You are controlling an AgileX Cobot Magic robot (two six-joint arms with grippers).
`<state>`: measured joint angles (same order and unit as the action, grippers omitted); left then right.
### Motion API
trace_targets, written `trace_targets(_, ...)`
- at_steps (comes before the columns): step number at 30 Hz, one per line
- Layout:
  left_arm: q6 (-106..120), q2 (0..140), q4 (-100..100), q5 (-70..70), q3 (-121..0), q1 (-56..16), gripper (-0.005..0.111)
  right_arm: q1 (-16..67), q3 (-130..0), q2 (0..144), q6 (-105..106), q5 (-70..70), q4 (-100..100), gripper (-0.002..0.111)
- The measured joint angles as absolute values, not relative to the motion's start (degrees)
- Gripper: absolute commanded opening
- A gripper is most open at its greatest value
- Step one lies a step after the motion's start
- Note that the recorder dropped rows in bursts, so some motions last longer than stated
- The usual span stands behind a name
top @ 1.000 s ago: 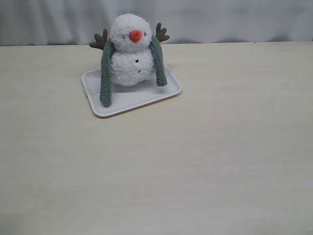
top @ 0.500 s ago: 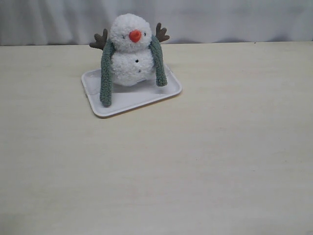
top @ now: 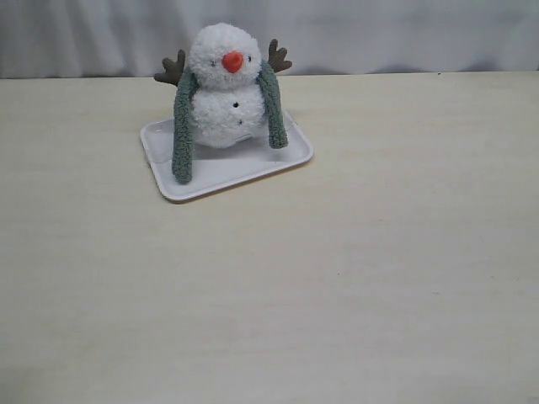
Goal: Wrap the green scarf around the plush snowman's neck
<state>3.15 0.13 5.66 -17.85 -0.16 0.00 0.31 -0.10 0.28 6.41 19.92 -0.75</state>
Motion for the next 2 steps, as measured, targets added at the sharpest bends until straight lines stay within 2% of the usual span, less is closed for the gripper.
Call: trace_targets(2, 3.2, 0.1, 5.7, -17.8, -0.2, 0.0, 0.014, 0.3, -0.1, 0.3, 6.4, 19.9, -0.8, 0.004)
